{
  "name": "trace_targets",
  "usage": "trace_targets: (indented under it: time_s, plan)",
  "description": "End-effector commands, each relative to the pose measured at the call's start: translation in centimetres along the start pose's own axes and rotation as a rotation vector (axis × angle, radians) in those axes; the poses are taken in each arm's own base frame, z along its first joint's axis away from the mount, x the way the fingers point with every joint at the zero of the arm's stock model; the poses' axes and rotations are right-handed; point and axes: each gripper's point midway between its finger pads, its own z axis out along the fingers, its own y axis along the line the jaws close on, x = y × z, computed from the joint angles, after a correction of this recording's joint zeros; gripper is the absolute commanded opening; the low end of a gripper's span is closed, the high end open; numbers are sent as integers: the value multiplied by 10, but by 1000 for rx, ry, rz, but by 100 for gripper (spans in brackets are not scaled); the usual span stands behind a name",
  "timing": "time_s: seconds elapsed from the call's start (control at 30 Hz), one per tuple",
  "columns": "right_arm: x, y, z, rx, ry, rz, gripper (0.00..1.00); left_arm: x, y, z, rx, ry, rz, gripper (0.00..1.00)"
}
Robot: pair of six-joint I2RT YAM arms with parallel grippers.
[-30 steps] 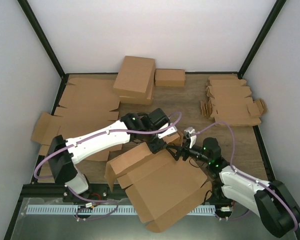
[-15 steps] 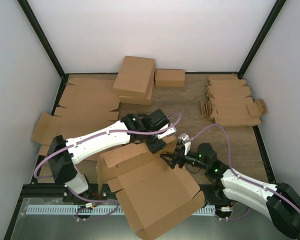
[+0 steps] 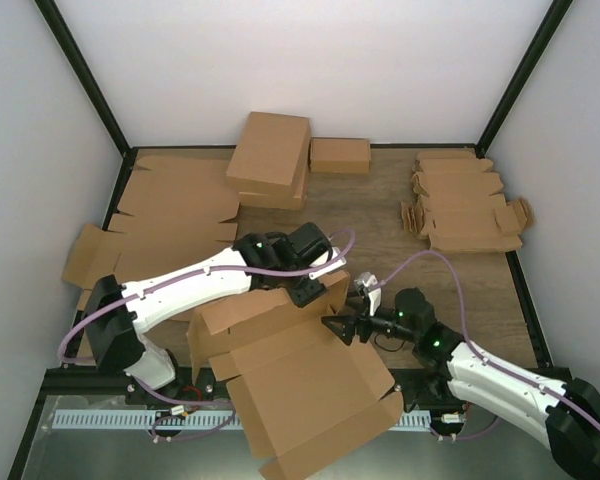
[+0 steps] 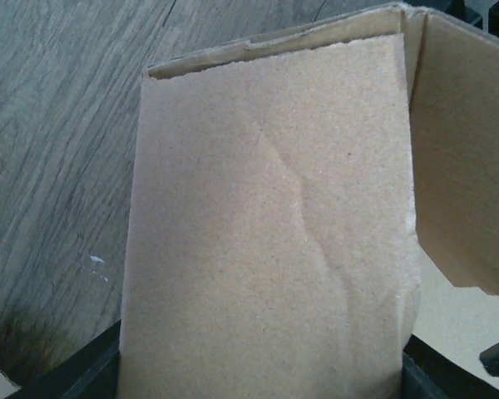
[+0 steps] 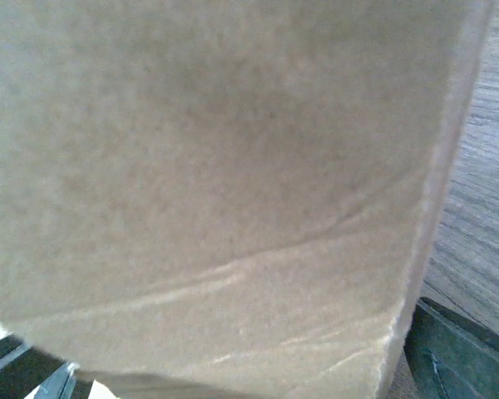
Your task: Fold the paper box
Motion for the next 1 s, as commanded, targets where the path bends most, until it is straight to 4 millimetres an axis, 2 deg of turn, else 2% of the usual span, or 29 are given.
trace_targets:
  time_s: [0.0, 0.13, 0.33, 0.4, 0.6, 0.9, 0.97]
  plan:
    - [-16, 23, -3, -76, -14, -39, 100, -10, 12, -7, -56, -92, -3, 60]
    - [-23, 28, -7, -90, -45, -73, 100, -5, 17, -13, -92, -112, -1, 61]
    - [-25, 47, -7, -199, -41, -128, 100, 4, 17, -15, -95, -152, 1, 61]
    - [-24, 44, -3, -184, -28, -130, 100, 5, 15, -16, -85, -170, 2, 61]
    - [-34, 36, 6, -141, -34, -160, 86, 10, 10, -13, -66, -179, 8, 61]
    - [-41, -2, 20, 61, -36, -116, 60, 14, 5, -13, -34, -188, 7, 61]
    - [-43, -10, 20, 104, -48, -108, 57, 15, 3, -13, -27, -191, 8, 61]
